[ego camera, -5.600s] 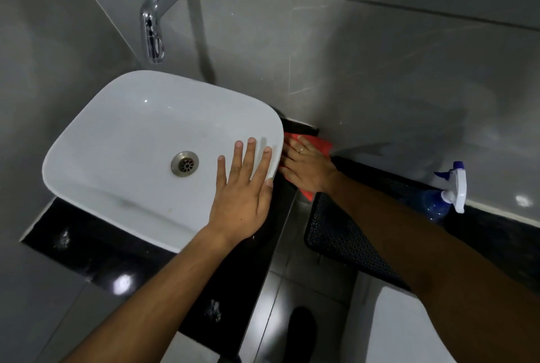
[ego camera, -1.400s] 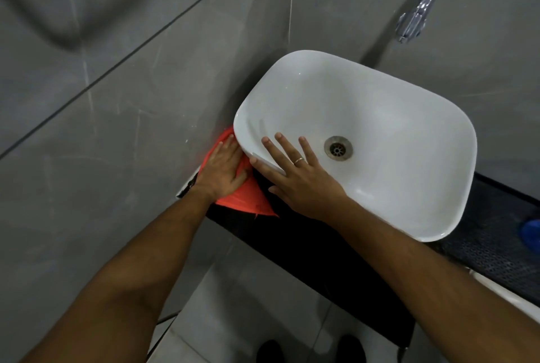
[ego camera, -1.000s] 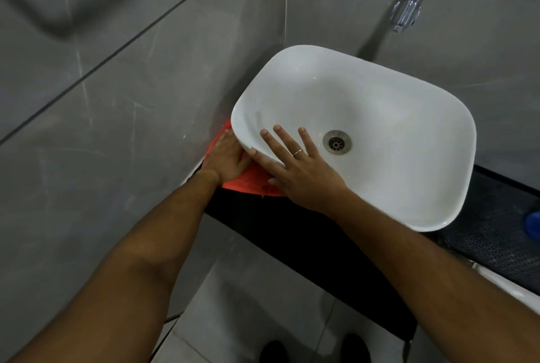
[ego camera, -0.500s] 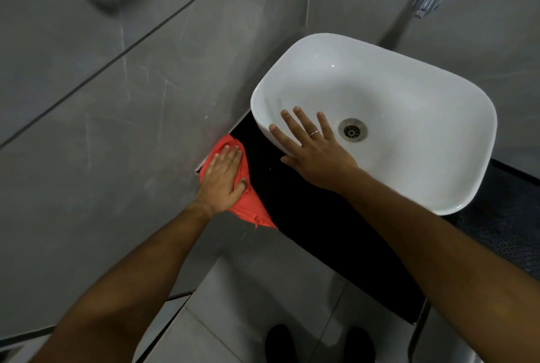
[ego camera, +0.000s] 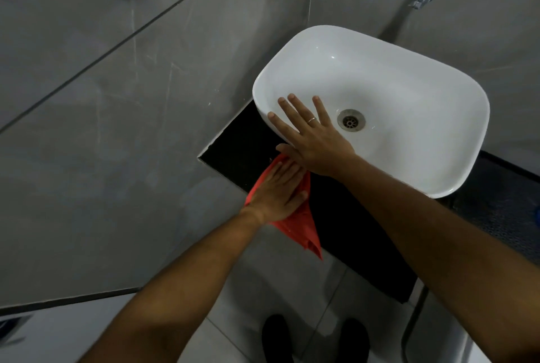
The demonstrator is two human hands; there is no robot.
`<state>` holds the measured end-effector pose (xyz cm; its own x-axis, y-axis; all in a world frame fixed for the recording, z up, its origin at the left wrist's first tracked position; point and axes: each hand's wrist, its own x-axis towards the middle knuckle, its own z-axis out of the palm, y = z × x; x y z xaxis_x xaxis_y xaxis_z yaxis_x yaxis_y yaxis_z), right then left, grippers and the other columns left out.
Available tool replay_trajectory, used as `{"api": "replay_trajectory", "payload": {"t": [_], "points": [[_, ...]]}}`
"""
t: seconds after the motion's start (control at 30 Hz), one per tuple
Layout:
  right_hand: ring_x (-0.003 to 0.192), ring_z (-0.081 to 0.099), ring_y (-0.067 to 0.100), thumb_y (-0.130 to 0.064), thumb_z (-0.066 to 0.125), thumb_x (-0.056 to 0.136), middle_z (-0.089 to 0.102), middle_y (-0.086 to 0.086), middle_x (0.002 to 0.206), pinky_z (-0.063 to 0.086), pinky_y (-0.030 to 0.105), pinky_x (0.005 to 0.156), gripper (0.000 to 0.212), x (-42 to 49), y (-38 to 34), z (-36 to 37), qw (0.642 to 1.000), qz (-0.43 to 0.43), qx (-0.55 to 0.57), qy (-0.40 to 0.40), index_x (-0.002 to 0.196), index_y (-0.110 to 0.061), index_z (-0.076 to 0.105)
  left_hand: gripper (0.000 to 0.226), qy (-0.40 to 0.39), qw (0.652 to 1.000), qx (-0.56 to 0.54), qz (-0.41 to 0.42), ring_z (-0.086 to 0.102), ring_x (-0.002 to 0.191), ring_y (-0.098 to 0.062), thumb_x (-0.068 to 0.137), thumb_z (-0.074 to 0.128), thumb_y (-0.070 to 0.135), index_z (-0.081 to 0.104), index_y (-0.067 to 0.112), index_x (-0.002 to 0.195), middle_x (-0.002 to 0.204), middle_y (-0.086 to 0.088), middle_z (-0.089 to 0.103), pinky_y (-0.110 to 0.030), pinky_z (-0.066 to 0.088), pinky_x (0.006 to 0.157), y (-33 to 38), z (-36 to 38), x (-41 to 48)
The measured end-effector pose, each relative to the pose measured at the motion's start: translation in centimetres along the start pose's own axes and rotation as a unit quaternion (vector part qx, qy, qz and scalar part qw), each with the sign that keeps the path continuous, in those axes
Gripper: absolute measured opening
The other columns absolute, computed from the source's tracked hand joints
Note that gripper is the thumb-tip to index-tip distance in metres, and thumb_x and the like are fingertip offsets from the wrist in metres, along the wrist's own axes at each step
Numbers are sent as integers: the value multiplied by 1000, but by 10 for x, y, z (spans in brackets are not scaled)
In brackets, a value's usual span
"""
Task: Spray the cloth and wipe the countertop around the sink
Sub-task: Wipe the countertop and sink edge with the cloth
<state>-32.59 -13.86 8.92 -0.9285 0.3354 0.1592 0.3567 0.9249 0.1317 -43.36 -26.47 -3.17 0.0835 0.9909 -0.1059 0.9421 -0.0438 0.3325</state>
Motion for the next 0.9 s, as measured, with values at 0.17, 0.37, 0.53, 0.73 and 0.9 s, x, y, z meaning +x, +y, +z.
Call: {"api": "replay_trajectory", "payload": {"t": [0.17, 0.37, 0.53, 0.73, 0.9], "points": [[114, 60, 40, -37, 56, 98, 67, 18, 117, 45, 51, 102, 34, -35, -28, 12, 969, -82, 58, 228, 106, -5, 66, 25, 115, 896, -409, -130, 59, 112, -22, 96, 49, 6, 64, 13, 114, 115, -3, 62, -22, 43, 100, -19, -51, -1], [149, 20, 45, -73, 44, 88, 30, 20, 160, 20, 62, 119, 79, -84, -96, 72, 988, 60, 136, -51, 148, -22, 43, 40, 363, 923, -95, -85, 46, 133, -25, 101, 43, 26, 49, 9, 136, 142, -11, 51, -43, 34, 116, -80, -130, 4], [146, 12, 57, -56, 54, 85, 23, 28, 160, 16, 72, 113, 66, -57, -128, 93, 980, 142, 106, -91, 147, -34, 43, 57, 90, 993, 68, 26, 0, 155, -30, 106, 28, 39, 18, 16, 157, 167, -11, 8, -49, 5, 126, -93, -162, 30], [137, 34, 59, -36, 57, 87, 37, 31, 152, 28, 74, 108, 63, -6, -157, 109, 990, 124, 46, -59, 147, -38, 40, 50, 5, 993, 89, 83, 5, 155, -25, 108, 28, 30, 24, 17, 156, 166, -6, 16, -45, 8, 126, -106, -183, 43], [138, 31, 58, -33, 42, 99, 36, 31, 153, 27, 73, 109, 51, 71, -186, 112, 983, 156, 65, -73, 149, -34, 33, 54, 0, 988, 118, 102, 3, 155, -27, 107, 31, 29, 17, 14, 157, 167, -8, 12, -42, 6, 126, -109, -180, 42]]}}
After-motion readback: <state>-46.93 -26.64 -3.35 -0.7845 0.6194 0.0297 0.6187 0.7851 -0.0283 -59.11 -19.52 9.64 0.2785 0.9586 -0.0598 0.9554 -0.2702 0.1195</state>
